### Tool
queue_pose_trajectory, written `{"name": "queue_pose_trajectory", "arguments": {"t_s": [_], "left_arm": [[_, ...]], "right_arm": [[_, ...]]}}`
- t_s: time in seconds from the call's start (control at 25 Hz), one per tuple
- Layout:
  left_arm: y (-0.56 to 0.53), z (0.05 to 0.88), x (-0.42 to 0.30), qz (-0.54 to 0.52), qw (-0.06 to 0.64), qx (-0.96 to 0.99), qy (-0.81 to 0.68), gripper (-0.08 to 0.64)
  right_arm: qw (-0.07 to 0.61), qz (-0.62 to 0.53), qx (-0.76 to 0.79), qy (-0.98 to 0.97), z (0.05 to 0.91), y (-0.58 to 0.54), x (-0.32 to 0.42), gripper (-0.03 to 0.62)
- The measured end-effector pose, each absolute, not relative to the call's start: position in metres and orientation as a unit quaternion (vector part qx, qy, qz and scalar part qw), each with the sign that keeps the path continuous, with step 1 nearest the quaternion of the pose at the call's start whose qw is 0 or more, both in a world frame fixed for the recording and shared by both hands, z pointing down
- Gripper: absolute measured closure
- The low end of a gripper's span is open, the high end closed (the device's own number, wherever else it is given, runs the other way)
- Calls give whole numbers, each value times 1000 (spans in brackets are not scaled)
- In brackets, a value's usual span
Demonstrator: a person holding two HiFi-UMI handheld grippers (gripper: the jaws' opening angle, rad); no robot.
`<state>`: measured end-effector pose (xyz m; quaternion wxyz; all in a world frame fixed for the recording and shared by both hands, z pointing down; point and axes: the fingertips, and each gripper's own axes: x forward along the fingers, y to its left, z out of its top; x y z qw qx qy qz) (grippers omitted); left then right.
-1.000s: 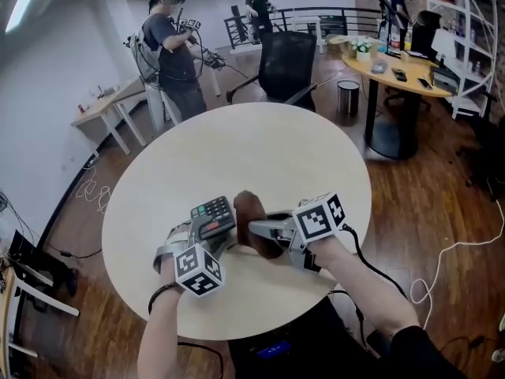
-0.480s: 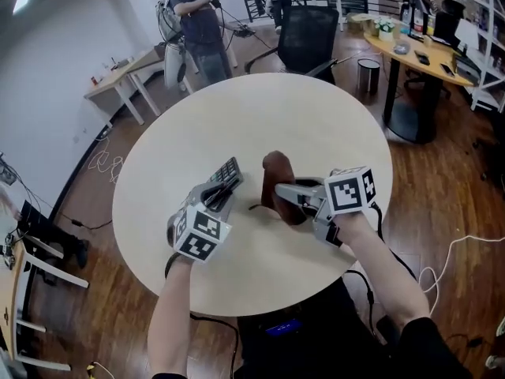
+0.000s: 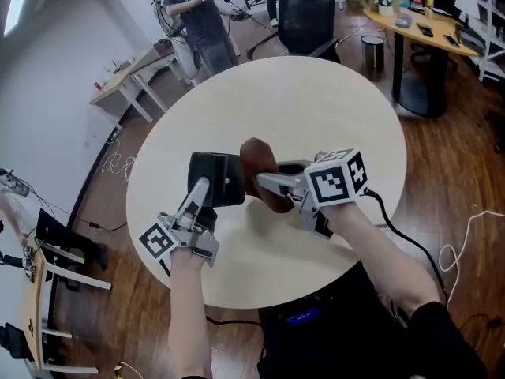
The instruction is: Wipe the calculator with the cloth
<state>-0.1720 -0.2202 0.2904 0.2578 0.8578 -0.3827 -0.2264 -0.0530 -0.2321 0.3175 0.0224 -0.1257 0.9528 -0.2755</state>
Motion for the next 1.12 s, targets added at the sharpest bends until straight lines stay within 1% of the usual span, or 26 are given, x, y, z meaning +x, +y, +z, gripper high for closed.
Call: {"name": "queue_pose_trajectory", "arguments": {"t_s": [0.12, 0.2, 0.32, 0.48, 0.64, 0.68, 0.76, 0.84, 0.92, 0.96, 1.04, 1.12], "left_arm": [[-212, 285, -171, -298, 266, 849, -347, 469], [-205, 280, -165, -320, 250, 851, -332, 469], [-195, 269, -161, -356, 228, 852, -309, 469], [-190, 262, -160, -376, 220, 852, -289, 469], [-187, 261, -162, -397, 218, 847, -278, 471], [-186, 263, -164, -402, 220, 845, -275, 472], [-185, 264, -168, -410, 221, 842, -273, 472], [-186, 262, -171, -423, 220, 836, -272, 472], [-186, 258, -175, -436, 218, 830, -273, 472], [-185, 256, -176, -441, 215, 827, -273, 472], [-183, 252, -176, -452, 210, 823, -272, 472], [-181, 249, -170, -456, 207, 824, -266, 472]], "right_arm": [[33, -266, -108, 957, 305, -221, -74, 503], [39, -244, -103, 963, 289, -215, -89, 502], [25, -219, -112, 969, 278, -213, -101, 502], [9, -224, -155, 962, 286, -237, -84, 502], [-21, -237, -222, 945, 319, -278, -53, 502], [-16, -250, -231, 940, 324, -282, -46, 503], [18, -269, -222, 937, 317, -275, -37, 502], [62, -272, -182, 943, 288, -253, -40, 503], [83, -267, -134, 951, 261, -225, -58, 502], [78, -262, -114, 955, 254, -212, -71, 503], [47, -246, -96, 964, 254, -194, -93, 502], [18, -229, -108, 967, 264, -197, -99, 502]]}}
